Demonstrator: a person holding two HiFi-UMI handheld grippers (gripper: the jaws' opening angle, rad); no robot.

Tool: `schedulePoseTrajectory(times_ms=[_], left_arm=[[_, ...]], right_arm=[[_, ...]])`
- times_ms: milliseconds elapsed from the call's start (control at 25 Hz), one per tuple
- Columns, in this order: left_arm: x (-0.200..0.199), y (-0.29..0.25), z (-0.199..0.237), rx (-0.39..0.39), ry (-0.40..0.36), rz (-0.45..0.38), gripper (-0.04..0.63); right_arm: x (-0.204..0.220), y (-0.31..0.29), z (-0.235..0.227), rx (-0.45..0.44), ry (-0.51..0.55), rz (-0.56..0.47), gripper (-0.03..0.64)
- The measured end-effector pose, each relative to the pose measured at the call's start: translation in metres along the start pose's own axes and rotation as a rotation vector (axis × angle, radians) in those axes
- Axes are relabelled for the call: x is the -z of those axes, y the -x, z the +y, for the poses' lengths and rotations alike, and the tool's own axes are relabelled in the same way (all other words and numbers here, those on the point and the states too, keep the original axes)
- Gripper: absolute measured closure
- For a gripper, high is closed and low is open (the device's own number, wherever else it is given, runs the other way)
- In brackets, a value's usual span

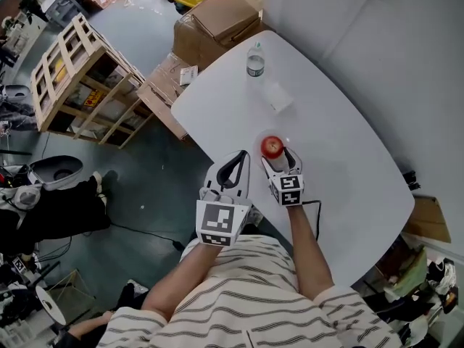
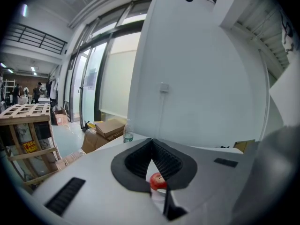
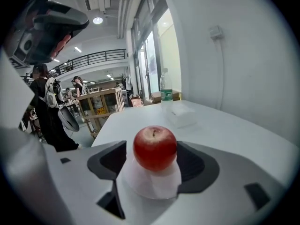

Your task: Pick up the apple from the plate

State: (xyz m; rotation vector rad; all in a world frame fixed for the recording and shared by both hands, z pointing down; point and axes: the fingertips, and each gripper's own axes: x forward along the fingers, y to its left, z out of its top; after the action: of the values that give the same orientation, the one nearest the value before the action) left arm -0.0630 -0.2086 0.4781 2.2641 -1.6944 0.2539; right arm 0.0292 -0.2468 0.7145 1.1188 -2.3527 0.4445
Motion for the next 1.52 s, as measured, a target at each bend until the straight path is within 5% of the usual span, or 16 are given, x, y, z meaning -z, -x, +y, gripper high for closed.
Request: schedulePoseTrajectory(times_ms=[1520], left_arm=[[0.008,0.003,0.006,0.008,-0.005,0.025,0.591]], right_arm=[[0.008,-0.02,-0.008,0.035,-0.028,0.035,0.246]])
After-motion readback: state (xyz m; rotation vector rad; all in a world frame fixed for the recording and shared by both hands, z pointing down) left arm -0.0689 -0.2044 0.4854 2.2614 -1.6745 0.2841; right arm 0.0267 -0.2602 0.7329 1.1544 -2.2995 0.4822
